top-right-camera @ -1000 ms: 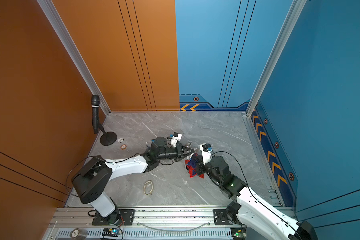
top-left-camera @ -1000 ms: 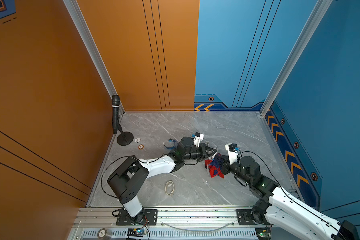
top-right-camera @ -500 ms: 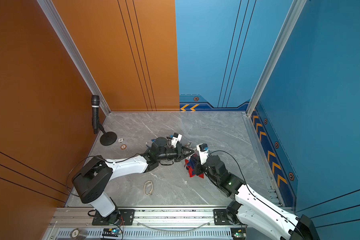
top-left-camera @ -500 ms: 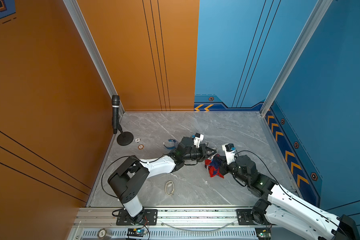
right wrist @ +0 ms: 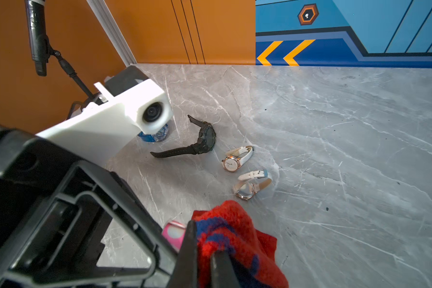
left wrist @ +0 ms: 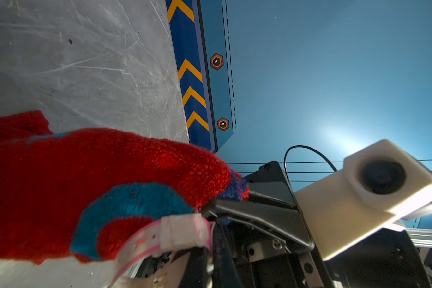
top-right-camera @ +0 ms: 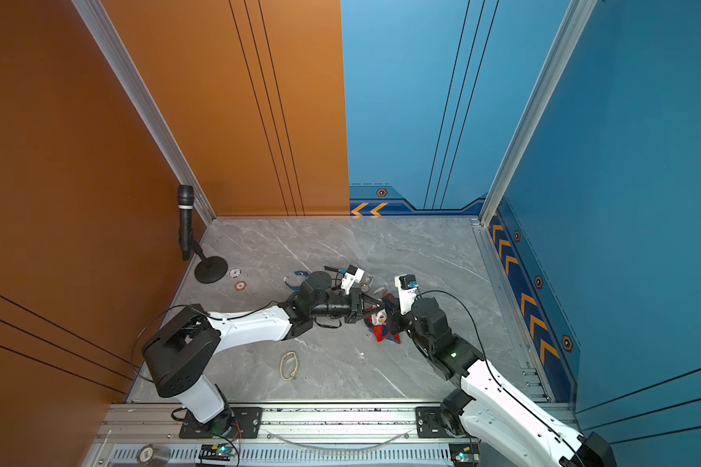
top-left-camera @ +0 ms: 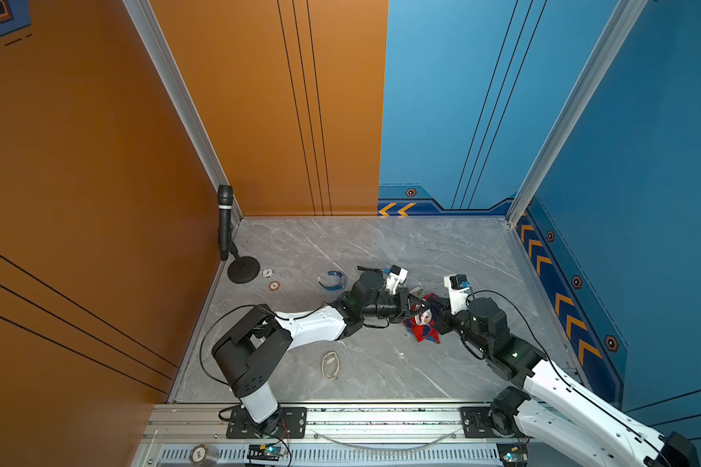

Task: Wipe the watch dial
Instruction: Wipe the dirt from the watch dial.

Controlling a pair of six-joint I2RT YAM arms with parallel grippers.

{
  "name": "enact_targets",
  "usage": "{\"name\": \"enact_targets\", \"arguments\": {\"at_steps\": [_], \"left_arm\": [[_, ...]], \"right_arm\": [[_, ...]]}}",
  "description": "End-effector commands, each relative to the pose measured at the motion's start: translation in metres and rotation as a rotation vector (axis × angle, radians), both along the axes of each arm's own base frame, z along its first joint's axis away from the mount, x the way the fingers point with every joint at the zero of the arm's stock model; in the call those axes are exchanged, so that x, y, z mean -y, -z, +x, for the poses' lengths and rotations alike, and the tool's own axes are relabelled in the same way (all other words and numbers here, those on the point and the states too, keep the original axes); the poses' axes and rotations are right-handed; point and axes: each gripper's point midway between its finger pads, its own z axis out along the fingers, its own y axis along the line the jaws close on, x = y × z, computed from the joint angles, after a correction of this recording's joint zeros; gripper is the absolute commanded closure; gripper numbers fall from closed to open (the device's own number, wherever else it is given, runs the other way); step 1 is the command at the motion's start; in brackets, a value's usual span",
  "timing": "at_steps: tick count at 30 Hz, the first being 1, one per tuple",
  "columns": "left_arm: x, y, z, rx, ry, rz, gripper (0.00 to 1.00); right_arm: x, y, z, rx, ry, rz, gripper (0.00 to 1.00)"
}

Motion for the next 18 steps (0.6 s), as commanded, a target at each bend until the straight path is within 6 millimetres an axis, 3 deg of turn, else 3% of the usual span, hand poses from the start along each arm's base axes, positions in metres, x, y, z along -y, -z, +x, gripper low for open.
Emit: {"name": "enact_targets", "arguments": {"at_steps": [1,5,11,18], "left_arm": [[0.010,-0.011,0.003,0.027,0.021,-0.031,1.00],[0.008,-0.012,0.003,0.027,0.013,-0.031,1.00],[-0.007,-0.011,0.008,0.029,-0.017,-0.027,1.00],[-0.035,-0.002,0.034,0.014,-0.139,-0.003,1.00]], "right_arm": [[-0.035,-0.036,-0.012,0.076,-0.121,0.061,1.00],[-0.022,-0.026,-0.006,0.064,-0.064,0.039,1.00],[0.019,-0.016,0.002,0.007,0.056,0.059,1.00],[-0.003,-0.035,-0.020,0.033,-0.103,0.181,1.00]]}}
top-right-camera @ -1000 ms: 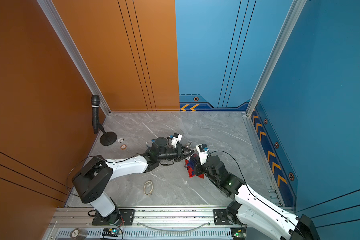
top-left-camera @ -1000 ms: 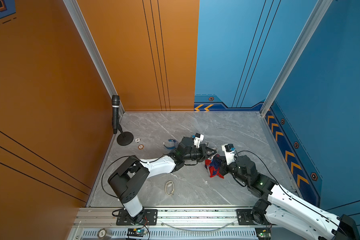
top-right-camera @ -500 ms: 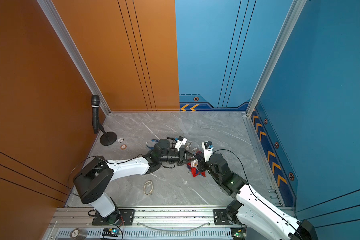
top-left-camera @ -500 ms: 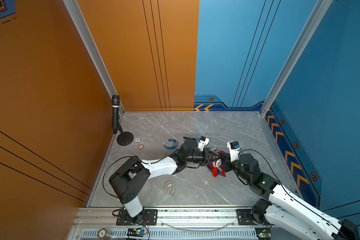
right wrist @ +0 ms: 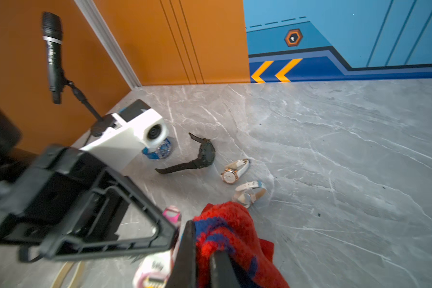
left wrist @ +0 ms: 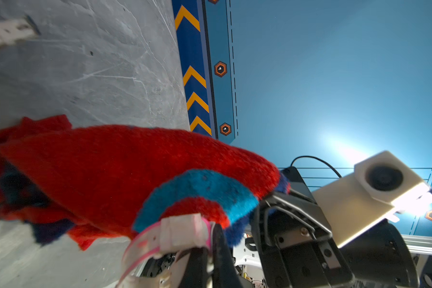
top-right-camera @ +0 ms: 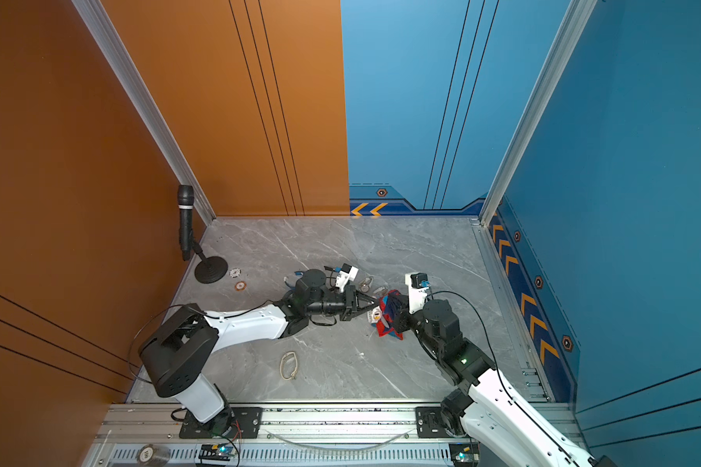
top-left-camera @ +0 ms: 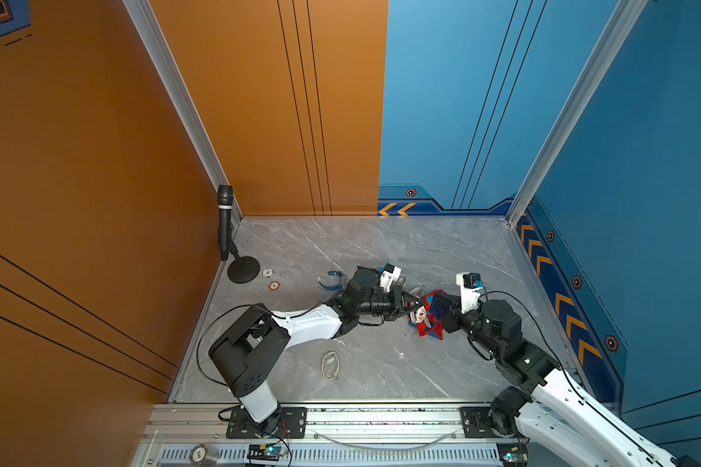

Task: Wipe the watch dial
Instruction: Wipe the dirt from the watch dial.

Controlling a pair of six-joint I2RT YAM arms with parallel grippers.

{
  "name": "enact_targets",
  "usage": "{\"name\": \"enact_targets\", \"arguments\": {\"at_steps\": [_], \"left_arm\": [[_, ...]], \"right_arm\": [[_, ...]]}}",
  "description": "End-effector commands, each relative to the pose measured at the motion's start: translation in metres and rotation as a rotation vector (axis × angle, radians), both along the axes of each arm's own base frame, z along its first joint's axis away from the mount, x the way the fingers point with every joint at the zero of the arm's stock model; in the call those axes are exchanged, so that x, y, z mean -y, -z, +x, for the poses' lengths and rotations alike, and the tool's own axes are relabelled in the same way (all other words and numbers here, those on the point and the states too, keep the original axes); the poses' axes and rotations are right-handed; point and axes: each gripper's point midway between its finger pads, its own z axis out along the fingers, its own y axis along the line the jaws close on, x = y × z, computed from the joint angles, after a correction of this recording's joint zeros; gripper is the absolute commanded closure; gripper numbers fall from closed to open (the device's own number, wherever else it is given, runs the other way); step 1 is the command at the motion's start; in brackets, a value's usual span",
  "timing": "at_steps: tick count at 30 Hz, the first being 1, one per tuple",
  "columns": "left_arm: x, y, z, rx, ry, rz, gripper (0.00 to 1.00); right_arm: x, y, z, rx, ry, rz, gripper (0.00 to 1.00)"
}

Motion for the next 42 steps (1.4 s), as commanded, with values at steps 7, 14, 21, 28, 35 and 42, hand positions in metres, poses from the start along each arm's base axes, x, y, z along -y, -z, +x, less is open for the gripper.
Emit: {"name": "enact_targets", "arguments": {"at_steps": [7,14,21,28,35,42], "left_arm": [[-0.025,-0.009,0.023,0.017,-0.137,-0.012,1.00],[-0.023,-0.012,0.019,0.019,-0.130,-0.018,1.00],[-0.003,-0.019,0.005,0.034,-0.060,-0.032,1.00],[0.012,-0.031,-0.009,0.060,0.010,-0.054,1.00],[0.017,-0.030,-0.016,0.057,0.035,-0.054,1.00],[0.018,-0.040,-0.015,0.064,0.034,-0.071,1.00]], "right_arm": [[-0.026,-0.005,-0.023,0.002,-0.144,0.054,1.00],[-0.034,0.001,-0.021,0.000,-0.152,0.045,1.00],[-0.042,0.014,-0.012,-0.022,-0.145,0.037,1.00],[-0.042,0.025,-0.003,-0.043,-0.119,0.012,1.00],[-0.041,0.019,0.002,-0.032,-0.104,0.022,1.00],[-0.032,0.050,0.001,-0.087,-0.071,-0.009,1.00]]}}
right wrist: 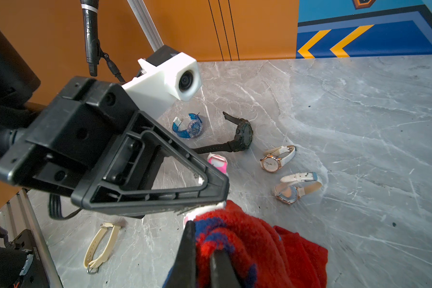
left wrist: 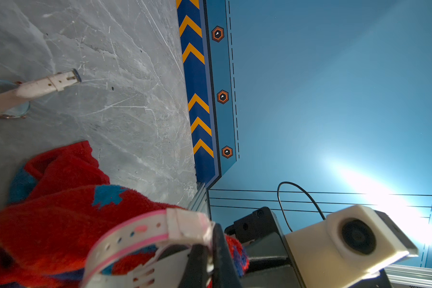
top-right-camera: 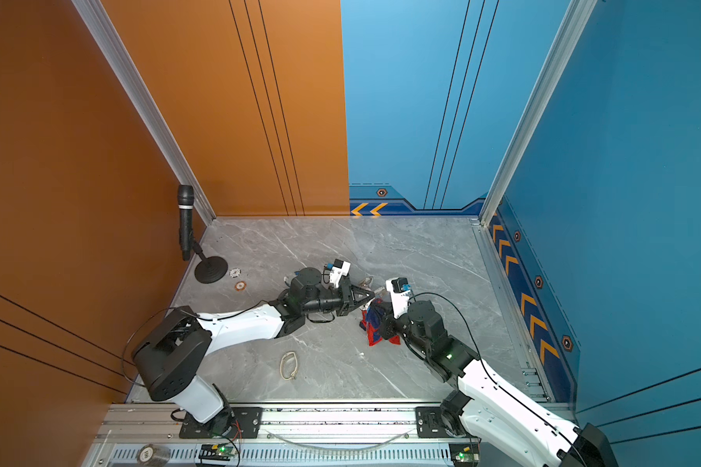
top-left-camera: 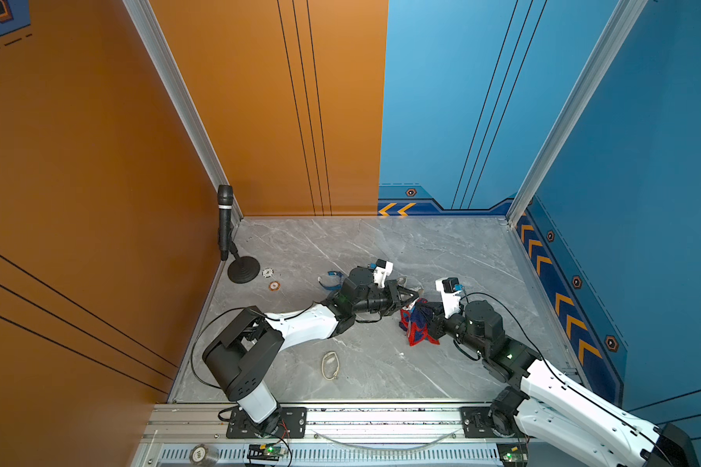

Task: Wipe the watch dial
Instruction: Wipe the dirt from the watch dial.

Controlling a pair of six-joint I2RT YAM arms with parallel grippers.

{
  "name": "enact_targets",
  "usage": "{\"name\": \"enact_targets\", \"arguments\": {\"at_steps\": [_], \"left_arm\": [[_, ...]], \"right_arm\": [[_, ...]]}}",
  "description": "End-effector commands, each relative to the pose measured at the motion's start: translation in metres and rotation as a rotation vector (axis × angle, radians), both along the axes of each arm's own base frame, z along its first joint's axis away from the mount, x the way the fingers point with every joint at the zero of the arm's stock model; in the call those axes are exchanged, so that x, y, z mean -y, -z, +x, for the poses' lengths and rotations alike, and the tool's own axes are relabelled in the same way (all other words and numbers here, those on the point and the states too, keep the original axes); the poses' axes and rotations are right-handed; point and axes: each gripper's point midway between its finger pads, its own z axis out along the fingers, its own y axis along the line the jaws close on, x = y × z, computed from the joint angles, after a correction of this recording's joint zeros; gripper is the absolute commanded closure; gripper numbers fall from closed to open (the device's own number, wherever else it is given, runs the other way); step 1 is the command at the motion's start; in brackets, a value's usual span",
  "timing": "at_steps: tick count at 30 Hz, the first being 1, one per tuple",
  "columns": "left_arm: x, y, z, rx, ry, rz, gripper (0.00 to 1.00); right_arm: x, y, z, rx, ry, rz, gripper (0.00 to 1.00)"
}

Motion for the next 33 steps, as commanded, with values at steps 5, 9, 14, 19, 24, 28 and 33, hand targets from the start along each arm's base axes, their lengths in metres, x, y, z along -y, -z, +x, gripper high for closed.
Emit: {"name": "enact_targets", "arguments": {"at_steps": [5,9,14,19,24,28,33], "left_arm": [[0.020,-0.030,-0.021,0.052,0.111,-0.067,1.00],[0.024,-0.026,-0.022,0.042,0.120,-0.069,1.00],[0.027,-0.026,-0.021,0.035,0.125,-0.093,1.00],[0.027,-0.031,-0.019,0.034,0.125,-0.110,1.00],[0.027,-0.032,-0.019,0.033,0.125,-0.112,1.00],[0.026,-0.028,-0.019,0.029,0.120,-0.109,1.00],[0.027,-0.025,-0.020,0.021,0.120,-0.116,1.00]], "right_arm": [[0.007,-0.001,0.004,-0.003,0.044,0.025,1.00],[0.003,-0.030,0.005,0.043,0.025,0.061,1.00],[0.002,-0.025,0.008,0.039,0.026,0.048,1.00],[0.007,0.005,0.007,-0.002,0.048,0.023,1.00],[0.012,0.007,0.007,-0.010,0.060,0.036,1.00],[0.010,-0.020,0.008,0.029,0.050,0.056,1.00],[0.010,-0.043,0.008,0.073,0.049,0.083,1.00]]}}
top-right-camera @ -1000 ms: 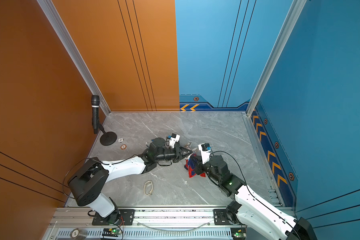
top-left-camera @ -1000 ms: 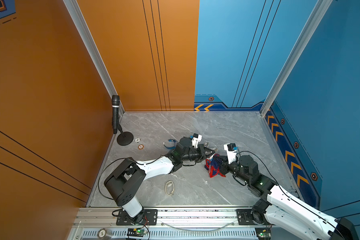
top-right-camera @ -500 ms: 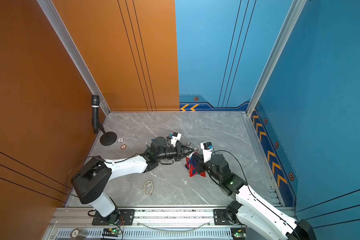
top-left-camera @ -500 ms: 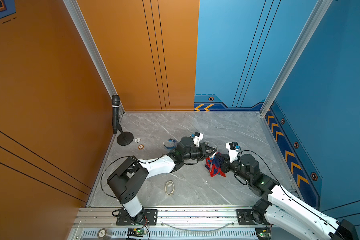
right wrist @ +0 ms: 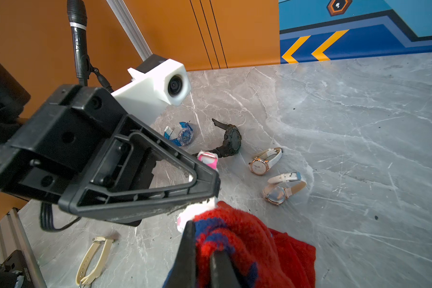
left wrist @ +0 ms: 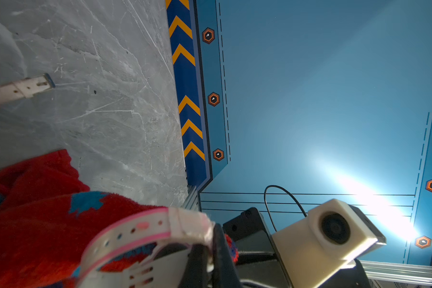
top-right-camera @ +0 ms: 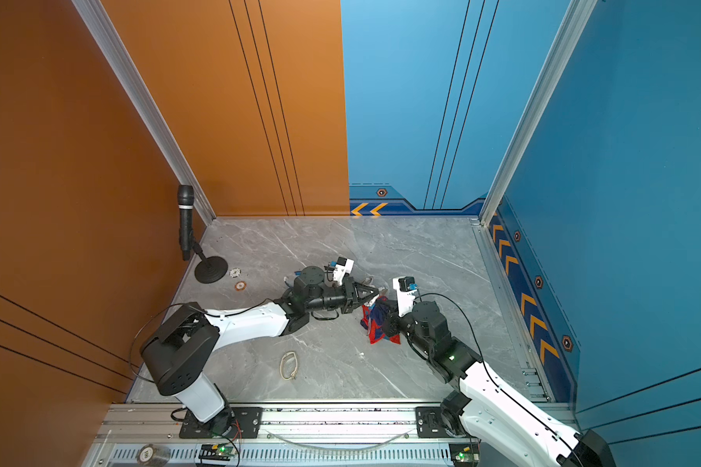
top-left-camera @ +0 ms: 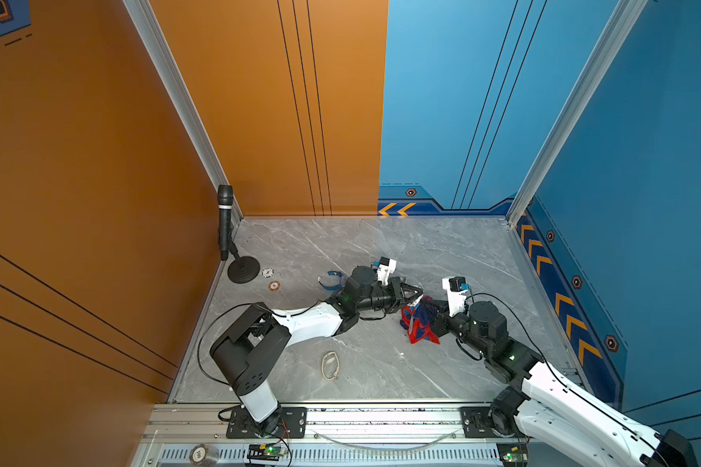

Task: Wipe the watch dial
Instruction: Wipe the dirt from the watch dial.

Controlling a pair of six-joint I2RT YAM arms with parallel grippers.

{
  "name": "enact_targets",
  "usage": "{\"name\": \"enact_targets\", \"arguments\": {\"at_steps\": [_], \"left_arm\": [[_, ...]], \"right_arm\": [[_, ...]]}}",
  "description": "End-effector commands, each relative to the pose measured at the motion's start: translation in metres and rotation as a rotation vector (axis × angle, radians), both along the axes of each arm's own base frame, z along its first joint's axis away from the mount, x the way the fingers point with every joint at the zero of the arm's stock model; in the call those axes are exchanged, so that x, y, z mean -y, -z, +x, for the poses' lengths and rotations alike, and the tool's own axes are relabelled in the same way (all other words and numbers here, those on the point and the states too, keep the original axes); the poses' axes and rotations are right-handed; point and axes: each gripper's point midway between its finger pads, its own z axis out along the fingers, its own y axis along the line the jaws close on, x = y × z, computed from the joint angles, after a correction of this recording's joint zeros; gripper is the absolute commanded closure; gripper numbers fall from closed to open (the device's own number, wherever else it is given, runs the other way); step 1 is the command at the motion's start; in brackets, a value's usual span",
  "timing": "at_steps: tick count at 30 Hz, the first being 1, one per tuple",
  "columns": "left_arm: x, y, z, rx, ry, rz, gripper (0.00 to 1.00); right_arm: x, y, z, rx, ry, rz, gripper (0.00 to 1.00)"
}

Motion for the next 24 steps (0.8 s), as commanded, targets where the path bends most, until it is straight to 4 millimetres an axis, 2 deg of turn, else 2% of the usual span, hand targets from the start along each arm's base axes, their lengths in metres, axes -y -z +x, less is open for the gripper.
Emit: {"name": "enact_targets", "arguments": {"at_steps": [1,10,18,24], "left_arm": [[0.016,-0.013,-0.027,0.019,0.115,-0.053,1.00],[0.014,-0.027,-0.022,-0.001,0.091,-0.146,1.00],[0.012,-0.038,-0.013,-0.039,0.047,-0.283,1.00],[0.009,-0.031,-0.012,-0.050,0.034,-0.275,1.00]], "right_arm": [[-0.002,-0.034,0.002,0.067,-0.009,0.050,1.00],[0.003,0.008,-0.001,0.003,0.015,0.029,1.00],[0.006,0.002,0.000,0.012,0.022,0.026,1.00],[0.015,-0.002,-0.002,0.012,0.048,0.019,1.00]]}}
